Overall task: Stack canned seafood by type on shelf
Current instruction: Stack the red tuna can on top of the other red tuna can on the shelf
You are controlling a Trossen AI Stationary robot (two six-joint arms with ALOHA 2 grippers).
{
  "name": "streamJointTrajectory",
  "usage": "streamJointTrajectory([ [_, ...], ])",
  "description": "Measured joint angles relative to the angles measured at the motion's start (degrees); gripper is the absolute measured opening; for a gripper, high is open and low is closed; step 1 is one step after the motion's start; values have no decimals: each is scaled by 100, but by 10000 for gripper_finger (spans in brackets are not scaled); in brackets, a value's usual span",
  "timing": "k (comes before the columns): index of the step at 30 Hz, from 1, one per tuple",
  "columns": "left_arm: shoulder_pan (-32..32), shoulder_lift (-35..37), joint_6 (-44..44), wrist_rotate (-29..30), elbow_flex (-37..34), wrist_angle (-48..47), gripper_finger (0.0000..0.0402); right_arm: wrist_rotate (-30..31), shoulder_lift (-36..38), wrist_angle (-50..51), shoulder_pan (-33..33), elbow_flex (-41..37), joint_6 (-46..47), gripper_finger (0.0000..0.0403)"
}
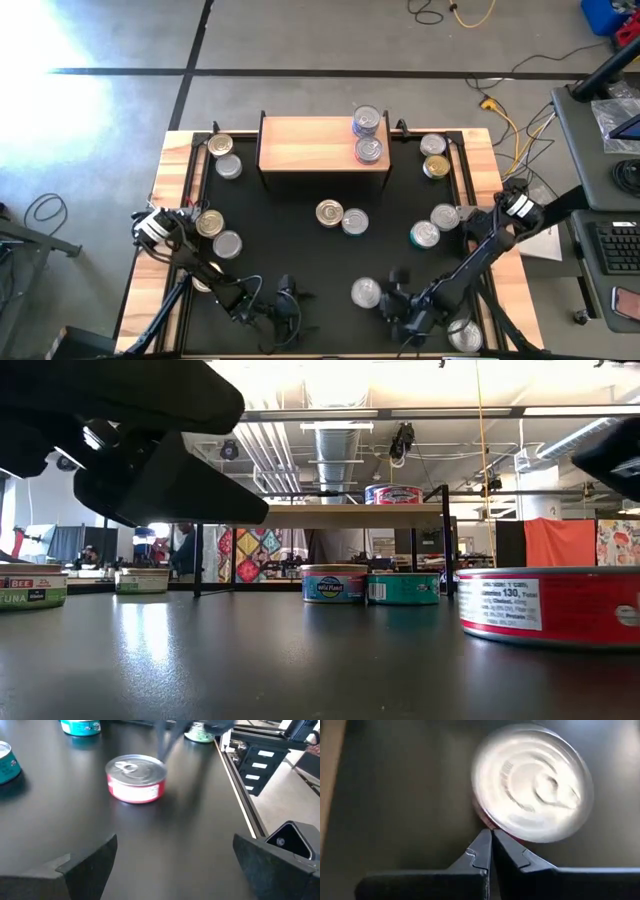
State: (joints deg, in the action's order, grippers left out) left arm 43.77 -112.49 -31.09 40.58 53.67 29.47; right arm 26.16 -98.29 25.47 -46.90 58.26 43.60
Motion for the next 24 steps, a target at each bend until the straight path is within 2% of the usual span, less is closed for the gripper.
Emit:
streamJointTrajectory([
  [5, -1, -4, 33, 0, 0, 18, 382, 524, 6, 1910, 172, 110, 1253, 9],
  [8, -7, -4, 33, 87, 0, 16, 382, 521, 6, 2206, 189, 110, 1754, 9],
  [13, -18, -4, 94, 450, 0, 11, 382, 44, -3, 1003, 141, 46, 1143, 9],
  [19, -44, -4, 107, 553, -1, 9, 382, 67, -10, -663, 231, -118, 383, 9],
  [24, -55, -4, 157, 560, -2, 11, 382, 98, -10, -1680, 576, -118, -417, 9],
])
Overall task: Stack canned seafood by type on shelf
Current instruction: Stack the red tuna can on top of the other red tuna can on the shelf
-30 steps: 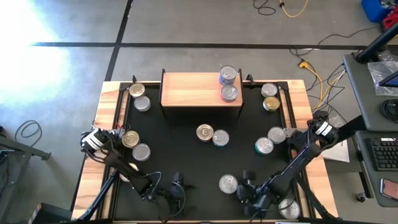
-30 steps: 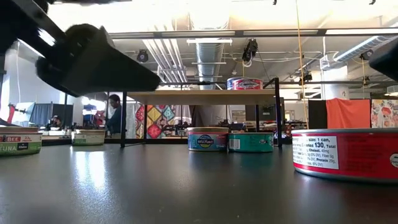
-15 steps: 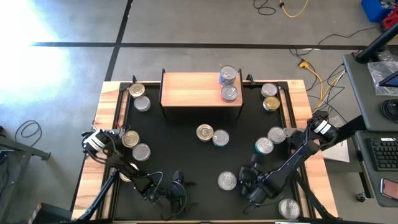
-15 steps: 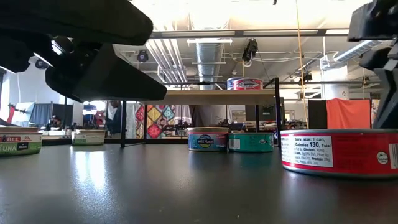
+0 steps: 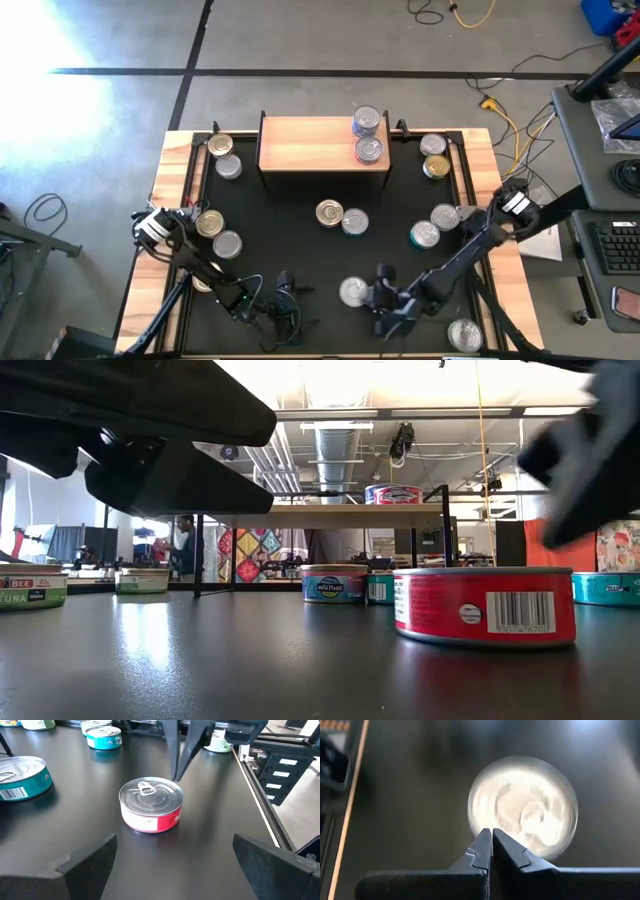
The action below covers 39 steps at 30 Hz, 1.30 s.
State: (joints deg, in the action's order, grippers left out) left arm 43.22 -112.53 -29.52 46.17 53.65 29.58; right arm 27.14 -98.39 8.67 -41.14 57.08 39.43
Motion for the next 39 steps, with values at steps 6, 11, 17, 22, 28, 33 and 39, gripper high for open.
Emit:
streamJointTrajectory([
  [6, 0, 0, -4, 0, 0, 13, 382, -170, -35, -168, 606, 33, -359, 9],
  [11, 1, 0, -144, -2, 0, 12, 382, -607, -219, -151, 967, 228, -744, 9],
  [17, 48, 0, -272, -26, 0, -9, 382, -815, -437, 633, 1115, 653, -921, 9],
  [22, 176, 0, -429, -171, -9, -44, 382, -368, -555, 2181, 1112, 1022, -159, 9],
  [28, 338, 0, -465, -148, -11, -66, 382, -625, -533, 3370, 805, 1268, 1327, 9],
  [33, 345, 0, -478, 97, -12, -66, 382, -721, -546, 3573, 328, 1683, 1538, 9],
  [39, 361, -6, -603, 125, -13, -61, 382, -137, -573, 5034, -332, 2077, 2580, 9],
])
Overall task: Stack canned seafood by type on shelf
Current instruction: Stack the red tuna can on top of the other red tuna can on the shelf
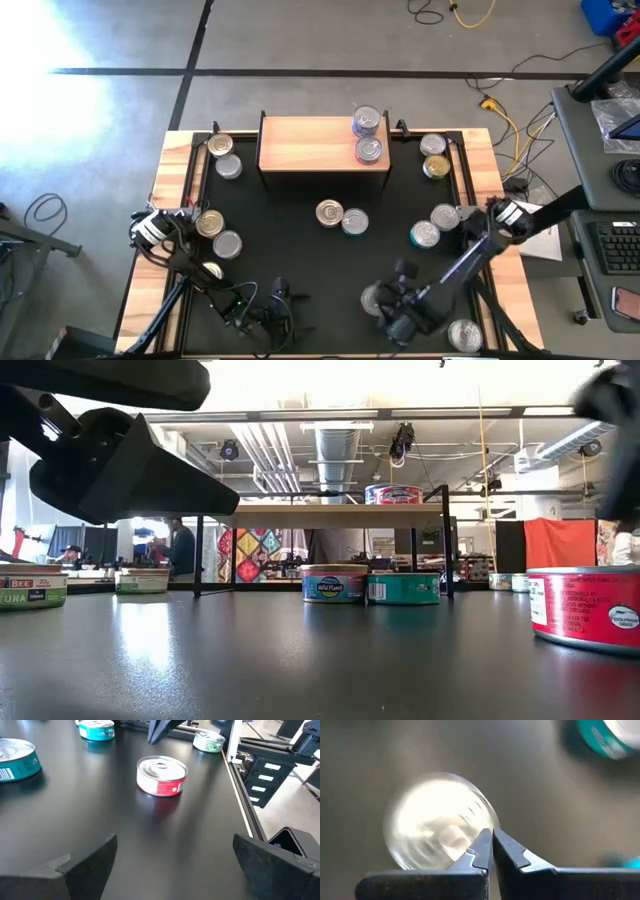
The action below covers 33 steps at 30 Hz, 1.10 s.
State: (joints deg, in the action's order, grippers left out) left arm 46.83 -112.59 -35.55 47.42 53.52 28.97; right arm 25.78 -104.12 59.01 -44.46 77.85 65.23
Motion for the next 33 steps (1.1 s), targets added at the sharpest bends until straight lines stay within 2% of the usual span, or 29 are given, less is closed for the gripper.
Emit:
streamJointTrajectory([
  [4, 2, -89, -3, -84, 1, 241, 382, -282, -37, 598, -242, -357, 1147, 9],
  [8, -4, -301, 15, -295, 149, 396, 382, -764, -39, -120, -279, -782, 1462, 9],
  [11, -4, -516, 181, -295, 348, 396, 382, -958, -39, -1389, -278, -939, 1150, 9],
  [13, -7, -661, 366, -297, 505, 391, 382, -941, -39, -2500, -215, -1008, 569, 9],
  [15, -18, -715, 613, -295, 665, 334, 382, -725, -39, -3419, -88, -1025, -224, 9],
  [17, -33, -669, 877, -284, 849, 244, 382, -230, -39, -3928, 96, -1023, -817, 9],
  [20, -33, -473, 1085, -246, 1099, -322, 382, 264, -39, -3952, 354, -956, -1151, 9],
  [23, -18, -338, 982, -235, 1241, -850, 382, 260, -34, -3949, 498, -896, -1203, 9],
  [26, 11, -286, 889, -116, 1223, -966, 382, 218, 23, -3945, 471, -740, -1632, 9],
  [29, 15, -284, 616, 313, 1101, -984, 382, 262, 108, -3756, 435, -590, -1976, 9],
  [33, -23, -327, 82, 1018, 888, -982, 382, 284, 93, -3144, 458, -612, -1984, 9],
])
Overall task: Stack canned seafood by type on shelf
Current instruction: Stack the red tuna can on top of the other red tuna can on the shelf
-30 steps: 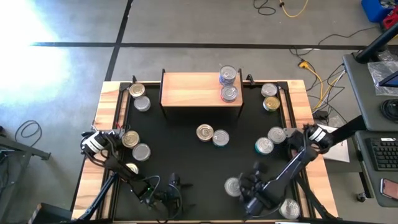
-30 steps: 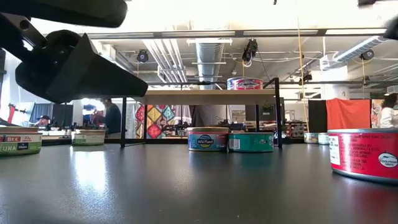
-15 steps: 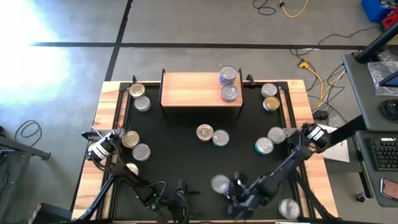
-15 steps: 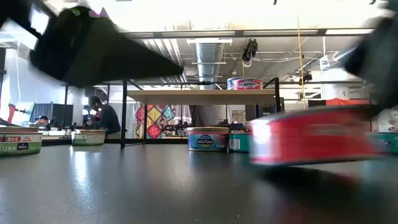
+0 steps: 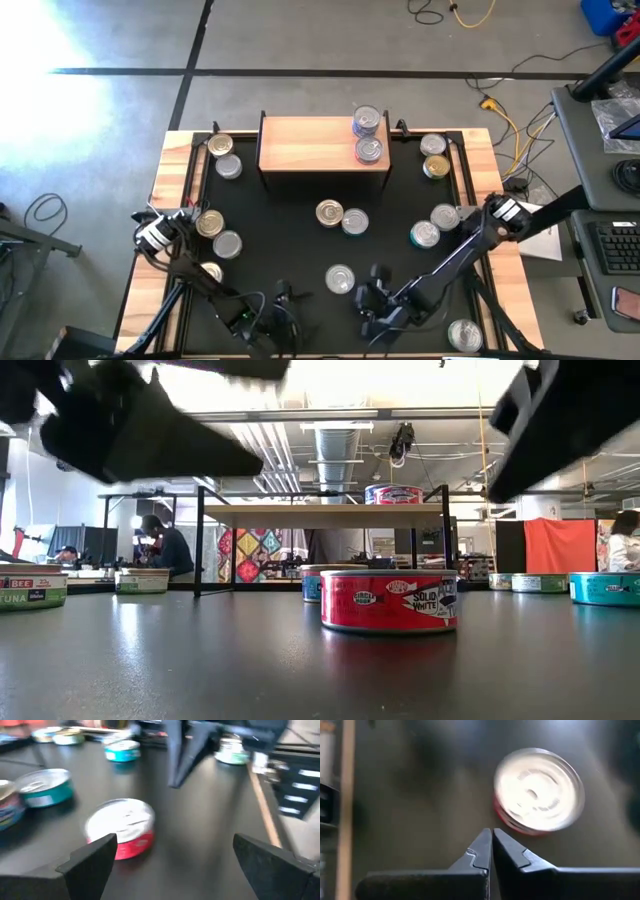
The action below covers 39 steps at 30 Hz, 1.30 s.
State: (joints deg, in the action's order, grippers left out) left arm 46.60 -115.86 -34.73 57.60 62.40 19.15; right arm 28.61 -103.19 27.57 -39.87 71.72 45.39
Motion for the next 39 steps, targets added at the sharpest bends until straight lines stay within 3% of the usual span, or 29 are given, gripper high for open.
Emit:
streamJointTrajectory([
  [8, -14, -49, -191, -6, -56, 143, 382, 21, 62, 550, 164, -184, -119, 16],
  [13, -21, -49, -356, -1, -108, 117, 382, 1028, 172, 1430, 220, -209, 53, 22],
  [16, -21, -51, -443, 184, -272, 78, 382, 1100, 150, 1622, 412, -365, 357, 16],
  [18, -14, -51, -624, 614, -417, 87, 382, 840, 106, 1511, 553, -562, 493, 11],
  [21, -26, -57, -1076, 752, -642, 72, 382, 513, 15, 805, 654, -929, 452, 10],
  [29, -156, -419, -1088, 460, -650, 95, 382, 424, 0, -1776, 712, -1584, -634, 12],
  [32, -293, -635, -1183, 277, -587, 100, 382, 96, 0, -2431, 703, -1598, -962, 12],
  [35, -350, -711, -1225, 270, -479, 149, 382, -351, 0, -2405, 697, -1508, -1407, 12],
  [39, -324, -701, -785, 147, -304, 183, 382, -388, 0, -1857, 673, -1302, -1471, 12],
])
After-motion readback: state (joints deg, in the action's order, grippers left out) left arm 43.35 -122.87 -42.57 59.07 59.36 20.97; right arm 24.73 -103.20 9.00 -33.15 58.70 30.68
